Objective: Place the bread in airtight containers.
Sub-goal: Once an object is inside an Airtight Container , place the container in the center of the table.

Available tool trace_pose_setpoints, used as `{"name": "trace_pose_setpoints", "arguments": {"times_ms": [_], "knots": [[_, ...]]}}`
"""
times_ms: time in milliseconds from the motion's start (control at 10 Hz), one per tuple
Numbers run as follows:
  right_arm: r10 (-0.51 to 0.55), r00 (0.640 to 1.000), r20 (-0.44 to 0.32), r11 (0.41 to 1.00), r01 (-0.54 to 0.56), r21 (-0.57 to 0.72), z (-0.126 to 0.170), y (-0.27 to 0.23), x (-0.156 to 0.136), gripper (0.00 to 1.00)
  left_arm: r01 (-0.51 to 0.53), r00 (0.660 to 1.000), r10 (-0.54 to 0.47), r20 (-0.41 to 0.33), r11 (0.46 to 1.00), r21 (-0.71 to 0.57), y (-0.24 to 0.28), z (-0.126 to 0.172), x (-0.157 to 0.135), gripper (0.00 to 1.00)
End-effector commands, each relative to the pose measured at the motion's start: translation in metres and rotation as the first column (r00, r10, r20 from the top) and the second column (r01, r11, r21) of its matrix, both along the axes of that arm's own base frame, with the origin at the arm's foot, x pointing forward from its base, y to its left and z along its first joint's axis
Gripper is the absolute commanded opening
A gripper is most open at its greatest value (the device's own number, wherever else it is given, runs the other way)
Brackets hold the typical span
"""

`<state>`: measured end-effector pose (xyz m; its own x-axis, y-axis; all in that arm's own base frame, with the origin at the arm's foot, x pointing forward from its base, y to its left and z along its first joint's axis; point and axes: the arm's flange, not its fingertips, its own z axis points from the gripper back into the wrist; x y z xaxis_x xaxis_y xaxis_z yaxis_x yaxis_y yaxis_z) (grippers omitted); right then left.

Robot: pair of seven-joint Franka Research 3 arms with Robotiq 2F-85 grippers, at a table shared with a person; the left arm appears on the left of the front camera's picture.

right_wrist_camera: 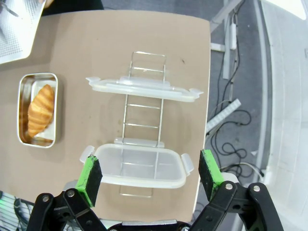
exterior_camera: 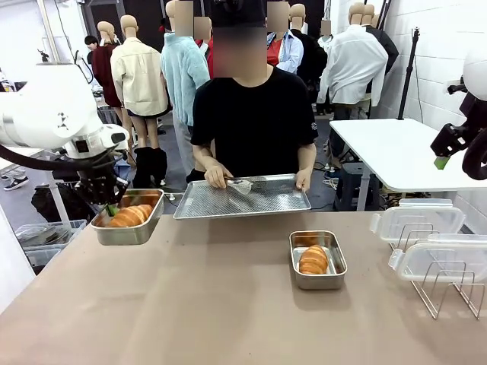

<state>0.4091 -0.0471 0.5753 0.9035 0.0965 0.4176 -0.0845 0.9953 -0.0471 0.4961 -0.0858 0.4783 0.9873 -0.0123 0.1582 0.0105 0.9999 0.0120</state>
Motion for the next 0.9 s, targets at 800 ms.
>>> {"name": "trace_pose_setpoints", "arguments": {"times_ms": [800], "knots": [[-0.017,1.000,-0.001,1.000,0.017,-0.008,0.001,0.001,0.003,1.00,-0.047,0.999,0.047,0.001,0.999,0.008,0.030,-0.144,0.029,0.00]]}}
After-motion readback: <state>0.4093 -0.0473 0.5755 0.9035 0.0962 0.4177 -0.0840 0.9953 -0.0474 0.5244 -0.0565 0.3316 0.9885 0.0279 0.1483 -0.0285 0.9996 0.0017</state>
